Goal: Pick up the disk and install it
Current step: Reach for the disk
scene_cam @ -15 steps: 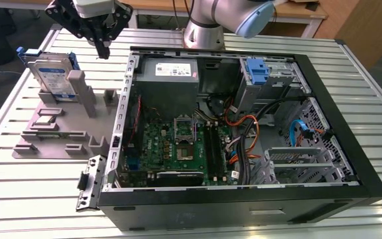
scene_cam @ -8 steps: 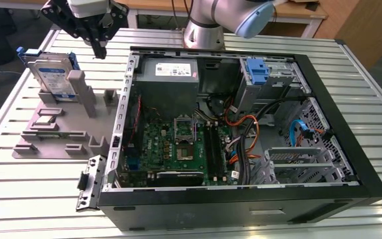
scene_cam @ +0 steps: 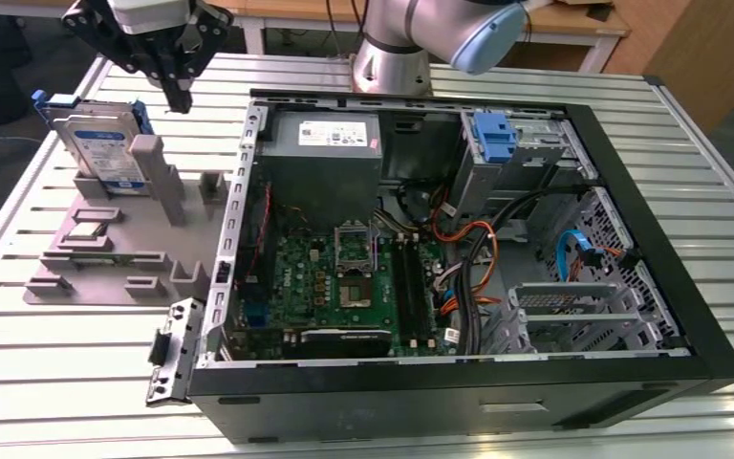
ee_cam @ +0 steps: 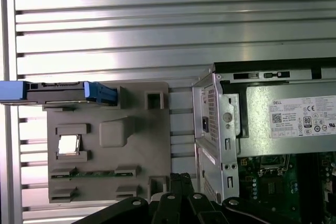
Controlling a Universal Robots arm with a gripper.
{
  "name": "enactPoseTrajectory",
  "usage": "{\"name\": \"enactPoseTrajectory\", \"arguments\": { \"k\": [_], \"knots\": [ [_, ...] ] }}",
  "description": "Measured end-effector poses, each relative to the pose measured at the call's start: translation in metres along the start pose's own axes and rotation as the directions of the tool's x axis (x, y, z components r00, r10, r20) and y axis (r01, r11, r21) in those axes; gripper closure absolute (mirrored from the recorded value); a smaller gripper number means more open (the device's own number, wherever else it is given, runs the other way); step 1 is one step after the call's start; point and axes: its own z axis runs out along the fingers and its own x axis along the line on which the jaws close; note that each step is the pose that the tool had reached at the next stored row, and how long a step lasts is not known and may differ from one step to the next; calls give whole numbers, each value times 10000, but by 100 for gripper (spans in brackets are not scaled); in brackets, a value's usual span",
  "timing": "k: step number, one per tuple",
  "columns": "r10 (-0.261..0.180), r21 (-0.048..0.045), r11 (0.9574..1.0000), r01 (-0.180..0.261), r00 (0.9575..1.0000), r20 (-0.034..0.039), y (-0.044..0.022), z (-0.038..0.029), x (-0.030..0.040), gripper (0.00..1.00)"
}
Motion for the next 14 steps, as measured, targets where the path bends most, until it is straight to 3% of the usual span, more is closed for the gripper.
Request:
{"name": "enactPoseTrajectory", "arguments": {
  "k": [4,14],
  "knots": [
    [0,0,10000,0,10000,0,-4,1,49,89],
    [1,-1,10000,-1,10000,1,-5,2,66,89]
  ]
}}
